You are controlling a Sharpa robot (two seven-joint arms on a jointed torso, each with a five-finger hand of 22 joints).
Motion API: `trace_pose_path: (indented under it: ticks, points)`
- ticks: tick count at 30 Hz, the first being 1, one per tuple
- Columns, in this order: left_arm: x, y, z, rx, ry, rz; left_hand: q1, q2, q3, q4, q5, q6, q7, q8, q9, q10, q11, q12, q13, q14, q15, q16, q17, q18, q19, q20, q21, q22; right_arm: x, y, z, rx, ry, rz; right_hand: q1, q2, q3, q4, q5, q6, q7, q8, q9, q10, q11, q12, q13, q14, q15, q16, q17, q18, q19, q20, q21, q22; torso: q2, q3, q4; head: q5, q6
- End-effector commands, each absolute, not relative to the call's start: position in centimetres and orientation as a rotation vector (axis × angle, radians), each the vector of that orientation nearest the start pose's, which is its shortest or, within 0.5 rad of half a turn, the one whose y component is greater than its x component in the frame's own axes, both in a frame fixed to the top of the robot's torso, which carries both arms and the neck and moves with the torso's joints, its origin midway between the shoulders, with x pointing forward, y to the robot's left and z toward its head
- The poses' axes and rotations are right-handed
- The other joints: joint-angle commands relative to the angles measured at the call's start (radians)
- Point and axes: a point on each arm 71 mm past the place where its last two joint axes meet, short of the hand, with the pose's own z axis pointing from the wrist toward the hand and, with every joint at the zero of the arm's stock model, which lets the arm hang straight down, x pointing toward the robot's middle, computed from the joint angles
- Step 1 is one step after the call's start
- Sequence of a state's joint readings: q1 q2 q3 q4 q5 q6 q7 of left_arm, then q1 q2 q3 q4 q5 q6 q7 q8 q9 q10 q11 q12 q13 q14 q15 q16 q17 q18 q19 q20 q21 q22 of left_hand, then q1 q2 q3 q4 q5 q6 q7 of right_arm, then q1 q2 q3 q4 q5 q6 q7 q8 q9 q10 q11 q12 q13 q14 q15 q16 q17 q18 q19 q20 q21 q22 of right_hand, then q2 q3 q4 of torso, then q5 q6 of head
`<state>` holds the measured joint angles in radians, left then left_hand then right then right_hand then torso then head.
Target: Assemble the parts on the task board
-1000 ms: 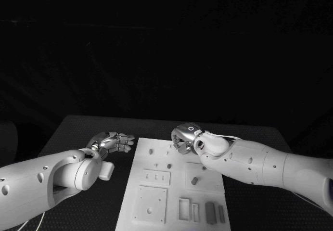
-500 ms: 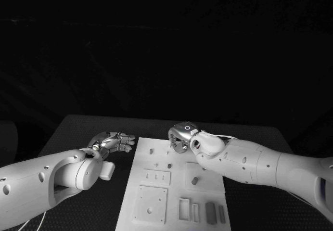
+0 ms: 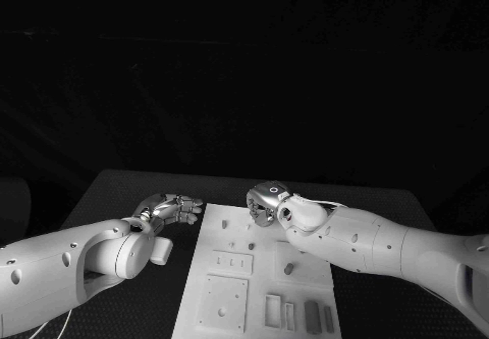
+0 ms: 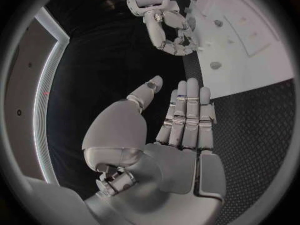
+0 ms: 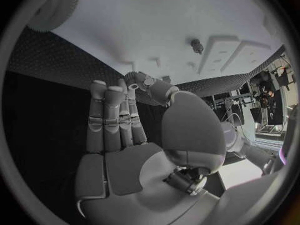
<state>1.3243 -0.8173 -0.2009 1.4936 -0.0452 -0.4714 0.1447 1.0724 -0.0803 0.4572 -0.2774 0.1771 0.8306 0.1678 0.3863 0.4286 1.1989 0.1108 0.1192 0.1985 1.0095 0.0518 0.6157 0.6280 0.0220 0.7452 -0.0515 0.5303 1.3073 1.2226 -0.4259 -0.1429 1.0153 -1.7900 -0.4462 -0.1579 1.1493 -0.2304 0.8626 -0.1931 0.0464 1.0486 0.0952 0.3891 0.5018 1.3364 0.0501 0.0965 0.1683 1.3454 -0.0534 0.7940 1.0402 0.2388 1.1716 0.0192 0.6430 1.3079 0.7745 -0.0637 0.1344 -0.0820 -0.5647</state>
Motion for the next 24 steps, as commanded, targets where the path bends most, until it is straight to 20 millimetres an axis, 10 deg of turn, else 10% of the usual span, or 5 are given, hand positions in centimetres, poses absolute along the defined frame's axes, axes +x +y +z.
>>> trace_pose_path:
  ticks: [1,24]
  points:
    - [49.82,21.62,-19.16,-1.159,1.610,-1.190,-0.008,0.000,0.007,0.001,0.000,-0.008,-0.003,-0.003,0.002,-0.007,-0.001,-0.007,0.002,-0.007,-0.001,0.004,-0.001,-0.001,-0.008,0.002,0.007,0.019,55.52,-12.39,-21.70,-0.466,1.457,0.346,0.000,0.006,0.006,0.000,0.002,0.009,-0.001,0.004,0.002,0.004,0.000,0.006,0.002,-0.003,-0.007,0.005,0.001,0.023,0.000,-0.005,0.004,0.023,0.003,-0.0041,0.0105,-0.002,-0.001]
    - [49.91,21.26,-19.20,-1.156,1.621,-1.198,-0.008,0.000,0.008,0.000,0.000,-0.008,-0.002,-0.005,0.002,-0.008,-0.001,-0.010,0.002,-0.008,-0.001,0.004,-0.002,-0.001,-0.008,0.002,0.007,0.019,55.81,-12.33,-22.13,-0.479,1.473,0.332,0.000,0.007,0.007,0.000,0.002,0.009,0.000,0.004,0.003,0.004,0.000,0.005,0.003,-0.003,-0.007,0.005,0.001,0.023,0.000,-0.005,0.007,0.023,0.003,-0.0063,0.0141,-0.002,0.002]
